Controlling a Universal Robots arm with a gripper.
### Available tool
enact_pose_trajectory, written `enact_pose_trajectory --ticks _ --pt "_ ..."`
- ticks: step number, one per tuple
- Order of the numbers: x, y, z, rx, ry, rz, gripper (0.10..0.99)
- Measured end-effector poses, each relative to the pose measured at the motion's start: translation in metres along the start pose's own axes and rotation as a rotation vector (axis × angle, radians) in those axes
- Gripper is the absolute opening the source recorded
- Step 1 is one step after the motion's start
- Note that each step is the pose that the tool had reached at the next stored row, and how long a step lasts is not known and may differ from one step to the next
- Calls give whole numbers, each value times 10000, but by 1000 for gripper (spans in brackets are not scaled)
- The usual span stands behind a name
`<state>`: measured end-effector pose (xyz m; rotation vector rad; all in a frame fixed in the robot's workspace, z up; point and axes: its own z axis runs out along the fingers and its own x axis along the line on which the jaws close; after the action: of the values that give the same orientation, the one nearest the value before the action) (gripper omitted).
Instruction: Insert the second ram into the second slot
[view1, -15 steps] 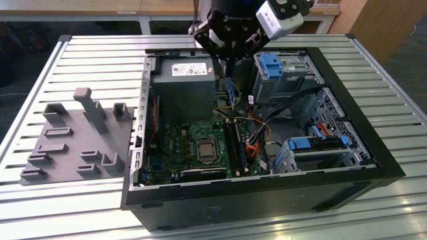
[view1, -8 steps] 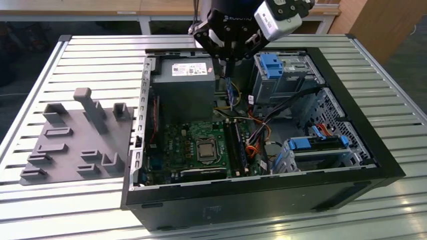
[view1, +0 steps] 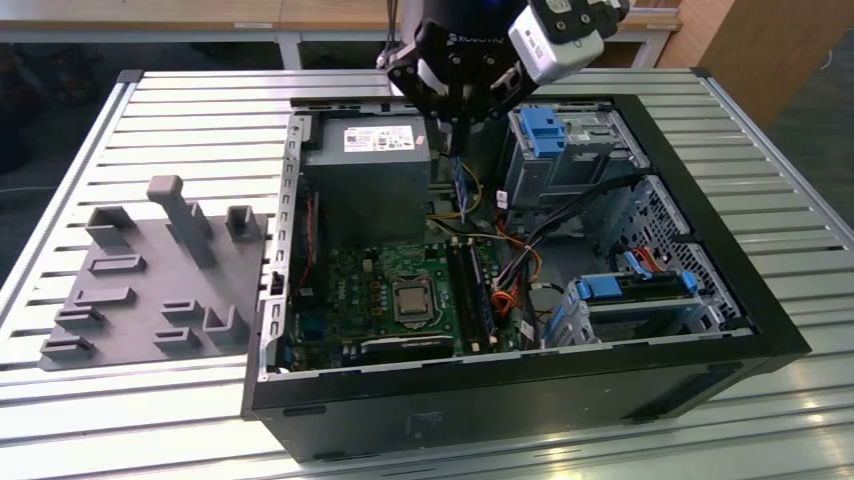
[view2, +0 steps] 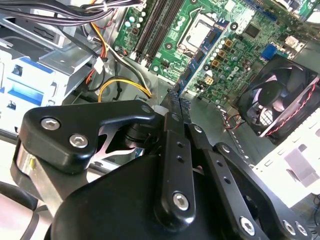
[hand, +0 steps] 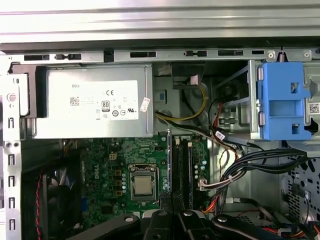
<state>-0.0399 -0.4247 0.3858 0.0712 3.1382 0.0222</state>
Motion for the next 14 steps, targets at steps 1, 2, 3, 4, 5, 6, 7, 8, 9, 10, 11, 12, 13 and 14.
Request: enact_pose_trajectory --ticks 1,2,3,4,5,6,7,8,9,10,11,12,13,14 --pt "0 -3 2 0 0 -1 118" --pt "-1 -6 5 0 0 0 118" --pt "0 -9 8 1 0 0 118" --pt "0 -12 12 2 1 0 118" --pt "0 -14 16 1 1 1 118" --pt "0 -14 18 3 1 0 118" --pt "-1 -15 21 3 1 0 118" --pt "-1 -15 23 2 1 0 118" --pt "0 -16 26 2 1 1 118" --pt "-1 -16 27 3 1 0 118" --pt "-1 -17 37 1 0 0 118" --pt "-1 -17 46 1 1 0 118" --pt "-1 -17 48 2 1 0 118" --pt "-1 -17 49 2 1 0 118"
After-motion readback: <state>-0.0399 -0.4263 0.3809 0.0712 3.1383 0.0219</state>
